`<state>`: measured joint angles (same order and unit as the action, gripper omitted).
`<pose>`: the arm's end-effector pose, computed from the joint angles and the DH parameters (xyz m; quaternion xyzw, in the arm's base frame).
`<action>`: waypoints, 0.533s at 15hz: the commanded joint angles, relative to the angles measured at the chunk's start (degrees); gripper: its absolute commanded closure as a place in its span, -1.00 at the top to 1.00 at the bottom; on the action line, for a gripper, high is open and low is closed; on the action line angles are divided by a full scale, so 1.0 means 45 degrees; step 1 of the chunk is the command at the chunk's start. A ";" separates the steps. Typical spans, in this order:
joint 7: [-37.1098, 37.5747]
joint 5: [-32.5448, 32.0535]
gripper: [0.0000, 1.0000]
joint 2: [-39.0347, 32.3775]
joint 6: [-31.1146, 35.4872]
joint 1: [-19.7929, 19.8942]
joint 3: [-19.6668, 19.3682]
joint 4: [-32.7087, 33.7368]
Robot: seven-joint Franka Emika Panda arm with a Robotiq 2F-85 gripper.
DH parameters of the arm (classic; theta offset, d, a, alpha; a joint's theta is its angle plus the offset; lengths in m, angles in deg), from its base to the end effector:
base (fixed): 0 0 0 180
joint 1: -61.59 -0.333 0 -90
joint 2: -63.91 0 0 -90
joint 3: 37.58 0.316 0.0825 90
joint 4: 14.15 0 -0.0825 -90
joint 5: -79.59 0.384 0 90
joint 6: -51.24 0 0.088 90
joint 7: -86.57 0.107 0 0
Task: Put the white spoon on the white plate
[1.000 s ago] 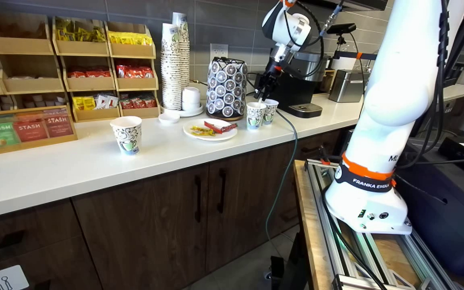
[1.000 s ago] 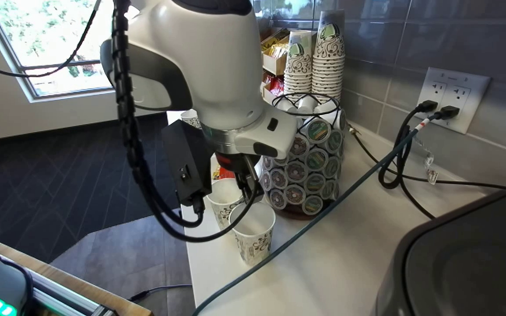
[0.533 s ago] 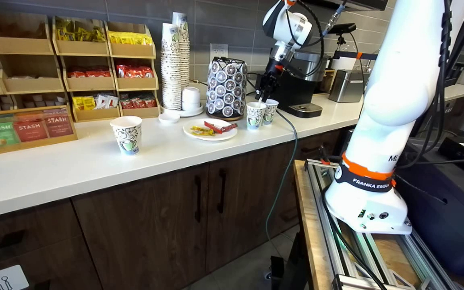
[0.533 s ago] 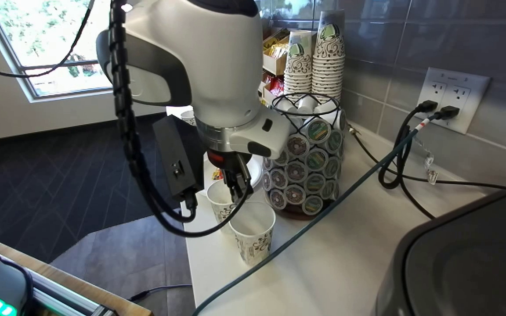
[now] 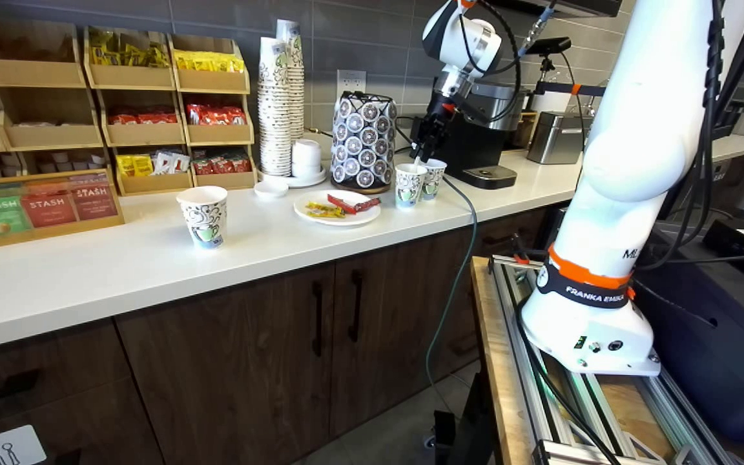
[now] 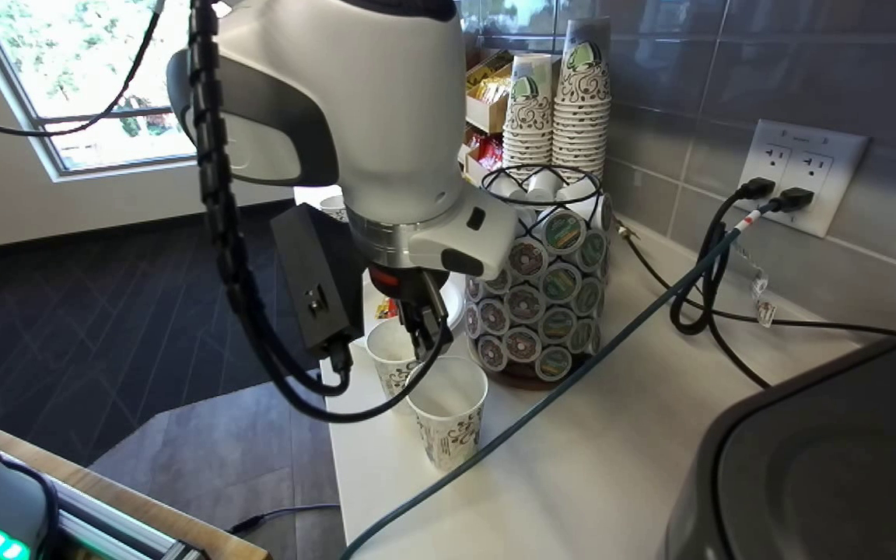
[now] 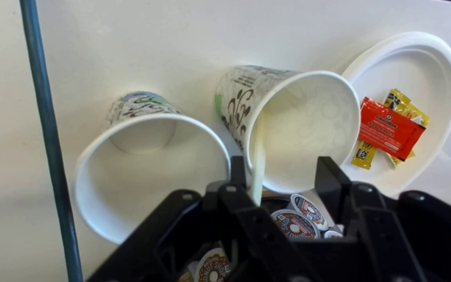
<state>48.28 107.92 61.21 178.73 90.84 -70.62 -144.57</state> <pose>0.2522 -0.4477 0.3337 -0.9169 0.3563 -0.1076 0.1439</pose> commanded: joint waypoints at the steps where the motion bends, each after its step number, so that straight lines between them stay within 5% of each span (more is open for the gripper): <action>1: -0.0502 0.0336 -0.02 -0.0081 0.0353 0.0169 0.0204 -0.0015; 2: -0.0616 0.0495 -0.23 -0.0122 0.0403 0.0159 0.0241 -0.0027; 5: -0.0865 0.0910 -0.36 -0.0243 0.0425 0.0188 0.0347 -0.0011; 8: -0.1051 0.1085 -0.28 -0.0351 0.0490 0.0231 0.0430 0.0016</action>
<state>45.62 111.08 60.62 179.86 90.87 -69.61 -144.57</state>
